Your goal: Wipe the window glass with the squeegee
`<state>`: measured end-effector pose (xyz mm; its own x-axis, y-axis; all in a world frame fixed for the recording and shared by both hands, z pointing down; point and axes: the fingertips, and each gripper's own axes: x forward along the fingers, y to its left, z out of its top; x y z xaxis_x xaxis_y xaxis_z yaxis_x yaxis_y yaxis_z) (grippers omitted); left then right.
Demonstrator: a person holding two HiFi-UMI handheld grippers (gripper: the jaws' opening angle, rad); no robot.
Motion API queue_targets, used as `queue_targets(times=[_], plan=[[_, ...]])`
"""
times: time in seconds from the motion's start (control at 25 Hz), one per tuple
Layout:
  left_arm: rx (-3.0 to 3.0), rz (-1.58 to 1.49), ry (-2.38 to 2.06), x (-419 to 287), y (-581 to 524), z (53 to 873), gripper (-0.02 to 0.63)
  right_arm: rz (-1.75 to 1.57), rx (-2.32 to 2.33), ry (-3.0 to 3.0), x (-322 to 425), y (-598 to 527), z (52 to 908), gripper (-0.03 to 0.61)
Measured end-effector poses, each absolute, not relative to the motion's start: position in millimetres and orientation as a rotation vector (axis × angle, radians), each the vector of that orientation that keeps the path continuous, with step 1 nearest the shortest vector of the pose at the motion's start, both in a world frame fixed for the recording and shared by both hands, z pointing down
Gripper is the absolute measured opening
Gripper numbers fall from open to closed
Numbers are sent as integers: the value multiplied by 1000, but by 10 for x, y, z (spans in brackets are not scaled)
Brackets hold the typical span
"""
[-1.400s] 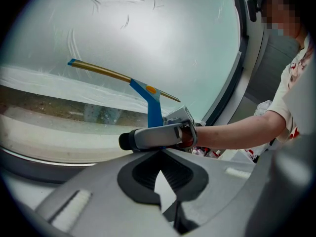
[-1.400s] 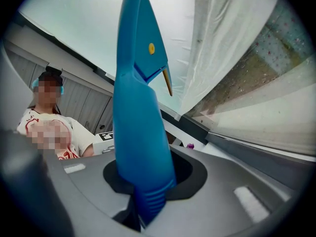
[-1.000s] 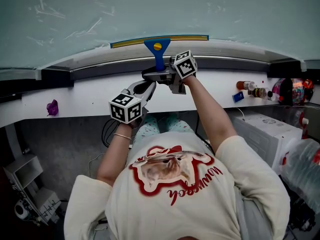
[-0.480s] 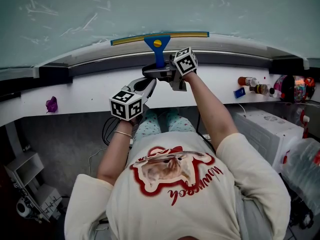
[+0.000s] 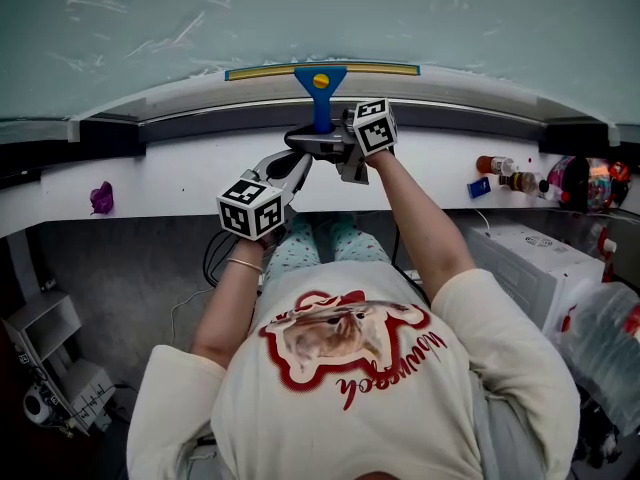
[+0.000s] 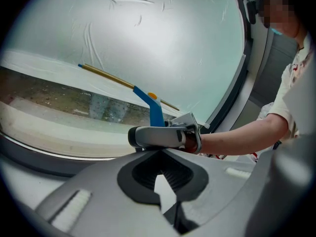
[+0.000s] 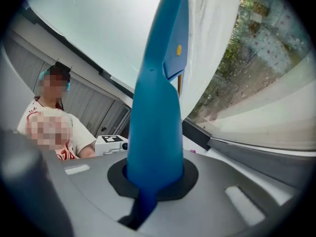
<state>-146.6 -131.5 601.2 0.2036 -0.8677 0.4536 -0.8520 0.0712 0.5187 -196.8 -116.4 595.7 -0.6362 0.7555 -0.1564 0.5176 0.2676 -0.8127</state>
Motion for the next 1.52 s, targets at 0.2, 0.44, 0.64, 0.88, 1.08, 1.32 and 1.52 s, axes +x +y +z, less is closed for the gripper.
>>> queue_targets(times=[0.2,0.44,0.64,0.88,1.08,1.32,1.52], plan=[[1810,-28,-1658,-1397,-1201,5804,5,1265,-1200,-2337,-1897,-1051,5714,21],[1819,-132,-1734,-1273,-1012,5380,5,1256,-1283,-2372,-1763,-850,5245,12],[1840,-105,-1792,-1188,-738,4985,5,1166,-1328,-2371,-1673,-551,4854,12],[1937,-149,-1825,-1359,-490,4489,6,971,-1393,-2427,-1842,-256,4382,12],[2057,-83,-1767,-1717,-226,4273,6,983,-1332,-2501,-2201,-37,4170,12],[2177,-90,-1613,-2321,418,4032,5,1062,-1204,-2642,-2815,537,3889,12],[2214,-48,-1563,-2771,943,3939,5,1010,-1175,-2717,-3260,1037,3780,12]])
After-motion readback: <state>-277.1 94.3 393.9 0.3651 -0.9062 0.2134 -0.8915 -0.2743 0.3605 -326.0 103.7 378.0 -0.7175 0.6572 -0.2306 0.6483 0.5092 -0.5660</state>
